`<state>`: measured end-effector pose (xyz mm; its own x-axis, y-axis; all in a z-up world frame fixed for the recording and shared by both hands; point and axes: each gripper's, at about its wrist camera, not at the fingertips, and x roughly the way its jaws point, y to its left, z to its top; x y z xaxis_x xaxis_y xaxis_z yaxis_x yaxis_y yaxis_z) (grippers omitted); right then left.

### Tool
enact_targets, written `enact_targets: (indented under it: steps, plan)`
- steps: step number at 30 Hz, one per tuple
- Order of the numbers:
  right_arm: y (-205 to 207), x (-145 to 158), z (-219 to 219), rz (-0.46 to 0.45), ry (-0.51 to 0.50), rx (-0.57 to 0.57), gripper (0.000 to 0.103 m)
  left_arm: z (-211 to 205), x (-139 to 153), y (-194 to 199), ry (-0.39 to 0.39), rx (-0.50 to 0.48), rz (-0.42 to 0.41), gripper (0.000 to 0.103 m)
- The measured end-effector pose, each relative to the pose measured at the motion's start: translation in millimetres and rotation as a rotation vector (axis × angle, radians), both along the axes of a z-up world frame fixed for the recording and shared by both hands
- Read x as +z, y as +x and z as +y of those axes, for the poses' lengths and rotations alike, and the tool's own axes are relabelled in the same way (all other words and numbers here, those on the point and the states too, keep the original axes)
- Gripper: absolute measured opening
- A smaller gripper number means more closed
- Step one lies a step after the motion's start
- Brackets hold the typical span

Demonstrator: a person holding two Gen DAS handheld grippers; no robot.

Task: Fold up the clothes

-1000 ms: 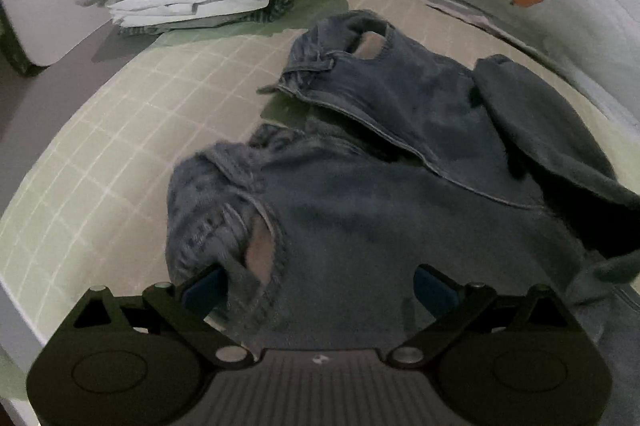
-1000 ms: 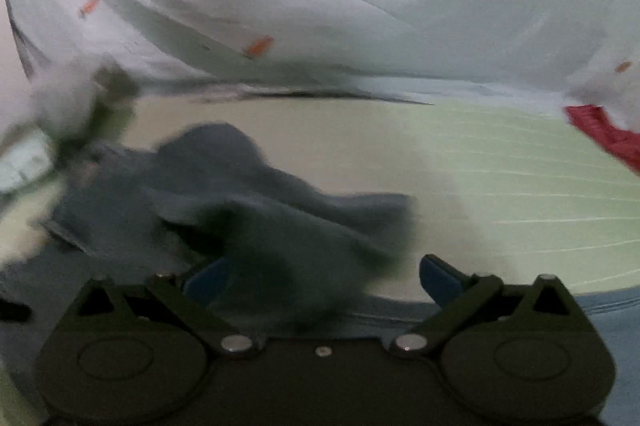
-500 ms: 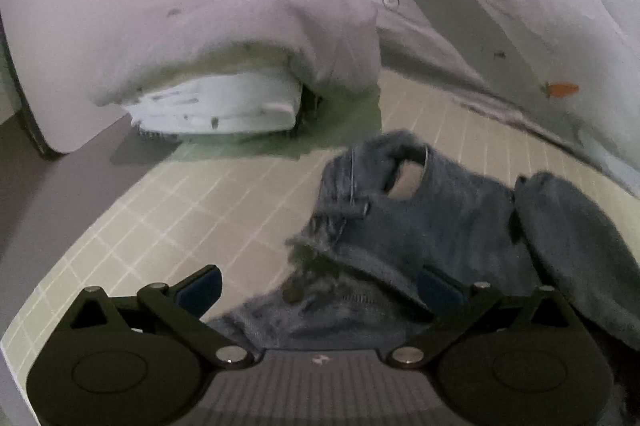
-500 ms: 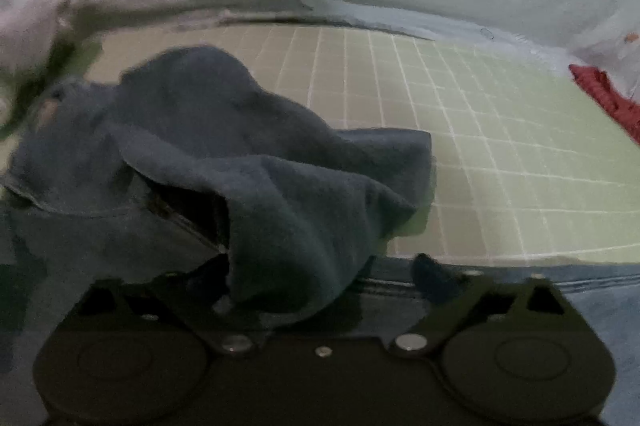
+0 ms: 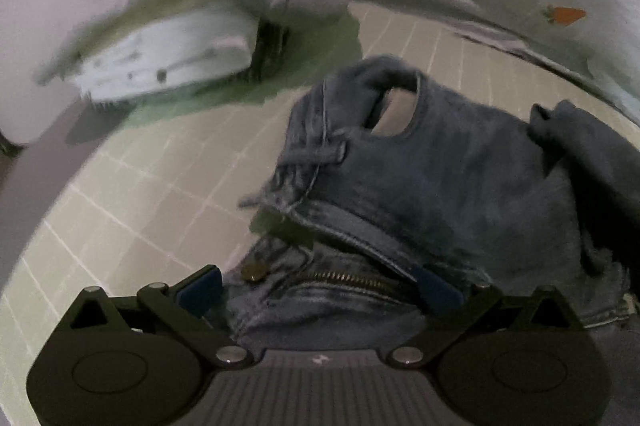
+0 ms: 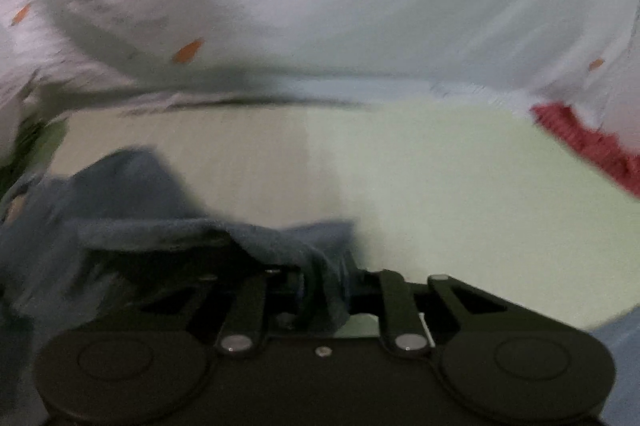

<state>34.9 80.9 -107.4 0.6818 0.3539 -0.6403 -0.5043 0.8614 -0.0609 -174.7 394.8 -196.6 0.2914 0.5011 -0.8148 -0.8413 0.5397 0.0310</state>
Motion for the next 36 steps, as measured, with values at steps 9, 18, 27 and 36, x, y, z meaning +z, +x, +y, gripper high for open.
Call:
enact_targets:
  steps: [9, 18, 27, 36]
  plan:
    - [113, 53, 6, -0.276, -0.084, -0.259, 0.05, 10, -9, -4, -0.069, 0.022, -0.042, 0.103]
    - [120, 8, 6, -0.177, -0.179, -0.298, 0.074, 9, -11, -5, -0.046, 0.021, -0.05, 0.103]
    - [101, -23, -40, 0.095, 0.12, -0.423, 0.074, 7, -13, -3, -0.024, 0.029, -0.055, 0.103]
    - [120, -53, -87, 0.356, 0.711, -0.638, 0.082, 6, -13, -4, -0.021, 0.031, -0.061, 0.103]
